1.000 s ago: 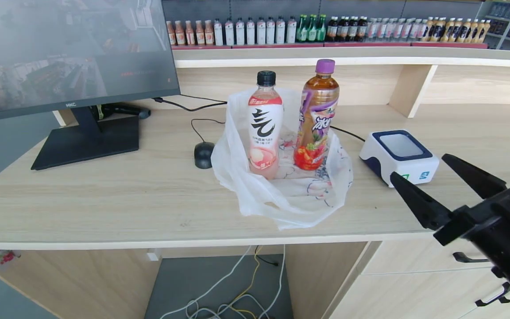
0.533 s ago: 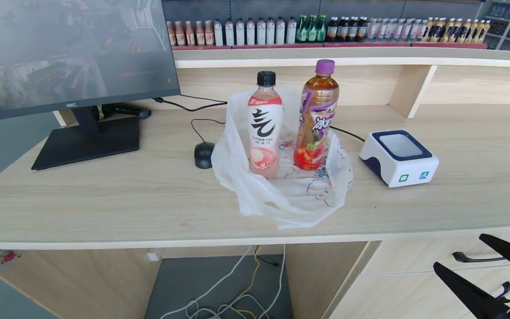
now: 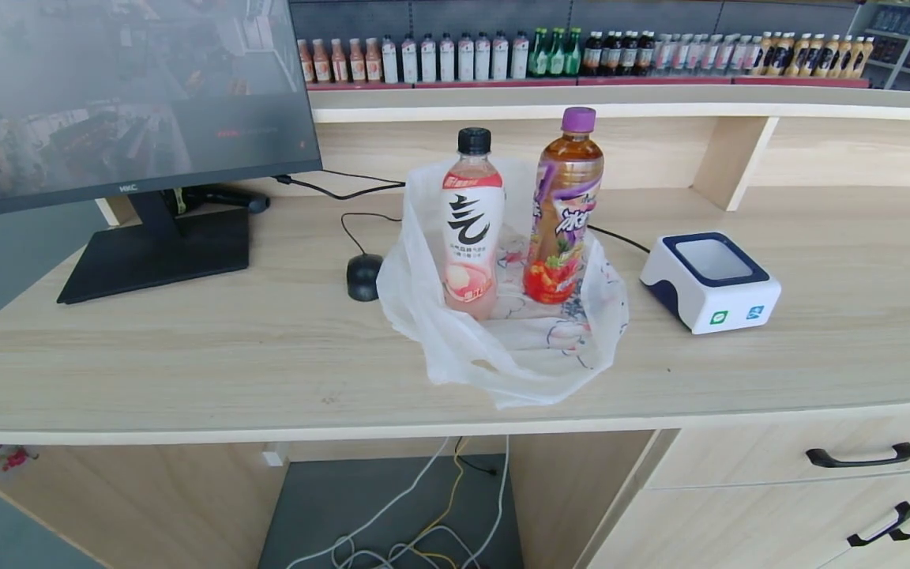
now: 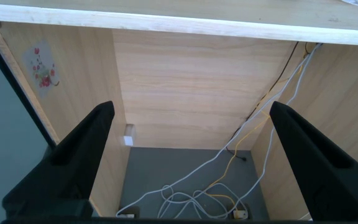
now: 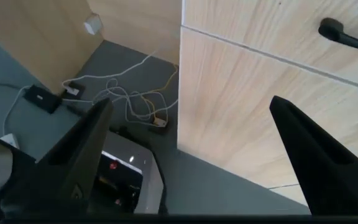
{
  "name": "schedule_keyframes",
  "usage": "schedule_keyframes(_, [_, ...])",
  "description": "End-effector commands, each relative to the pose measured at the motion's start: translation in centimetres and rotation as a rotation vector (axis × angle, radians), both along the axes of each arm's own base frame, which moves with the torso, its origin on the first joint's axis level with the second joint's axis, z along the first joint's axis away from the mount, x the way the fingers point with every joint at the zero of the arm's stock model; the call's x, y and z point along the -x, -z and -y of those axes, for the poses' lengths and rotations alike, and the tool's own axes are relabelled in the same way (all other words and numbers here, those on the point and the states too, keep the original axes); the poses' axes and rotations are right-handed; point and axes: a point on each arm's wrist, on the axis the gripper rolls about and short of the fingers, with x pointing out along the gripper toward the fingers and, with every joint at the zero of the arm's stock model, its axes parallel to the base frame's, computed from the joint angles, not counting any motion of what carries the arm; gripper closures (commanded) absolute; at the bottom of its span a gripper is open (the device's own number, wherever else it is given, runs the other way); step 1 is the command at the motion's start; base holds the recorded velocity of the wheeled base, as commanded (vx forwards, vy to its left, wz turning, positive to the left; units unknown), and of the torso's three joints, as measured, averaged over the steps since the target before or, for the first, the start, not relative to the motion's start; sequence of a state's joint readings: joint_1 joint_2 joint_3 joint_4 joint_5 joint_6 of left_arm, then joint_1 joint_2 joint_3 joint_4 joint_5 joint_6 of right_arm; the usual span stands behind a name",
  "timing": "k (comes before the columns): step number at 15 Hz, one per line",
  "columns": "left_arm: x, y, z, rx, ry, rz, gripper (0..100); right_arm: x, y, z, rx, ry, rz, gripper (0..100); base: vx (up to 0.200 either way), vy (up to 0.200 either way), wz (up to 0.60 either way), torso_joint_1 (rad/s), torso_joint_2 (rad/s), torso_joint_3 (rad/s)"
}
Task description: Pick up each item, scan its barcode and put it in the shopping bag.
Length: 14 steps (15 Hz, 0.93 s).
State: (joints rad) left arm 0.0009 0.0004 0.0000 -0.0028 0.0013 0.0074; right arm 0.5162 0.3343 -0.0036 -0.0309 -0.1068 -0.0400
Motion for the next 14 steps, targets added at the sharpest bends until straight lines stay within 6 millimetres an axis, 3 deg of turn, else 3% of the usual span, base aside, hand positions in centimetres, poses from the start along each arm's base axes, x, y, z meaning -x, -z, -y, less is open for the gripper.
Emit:
schedule_keyframes(1, [0.0, 0.0, 0.0, 0.0, -0.001, 0.001, 0, 0.6, -0.1, 0.4, -0.087, -0.014, 0.067, 0, 0.0, 0.0, 0.0, 0.0, 0.0, 0.0])
schedule_keyframes(6, [0.0, 0.0, 0.0, 0.004, -0.001, 0.001, 0, 0.9, 0.2, 0.5, -0.083, -0.028, 0.061, 0, 0.0, 0.0, 0.0, 0.0, 0.0, 0.0])
schedule_keyframes(8, [0.0, 0.0, 0.0, 0.003, -0.001, 0.001, 0, 0.8, 0.2, 0.4, -0.072, 0.113, 0.053, 0, 0.0, 0.0, 0.0, 0.0, 0.0, 0.0])
schedule_keyframes(10, [0.0, 0.0, 0.0, 0.003, -0.001, 0.001, 0, 0.7, 0.2, 0.2, -0.049, 0.393, 0.044, 0, 0.0, 0.0, 0.0, 0.0, 0.0, 0.0])
schedule_keyframes(14, [0.0, 0.0, 0.0, 0.004, -0.001, 0.001, 0, 2.1, 0.5, 0.1, -0.081, 0.404, 0.211, 0, 0.0, 0.0, 0.0, 0.0, 0.0, 0.0])
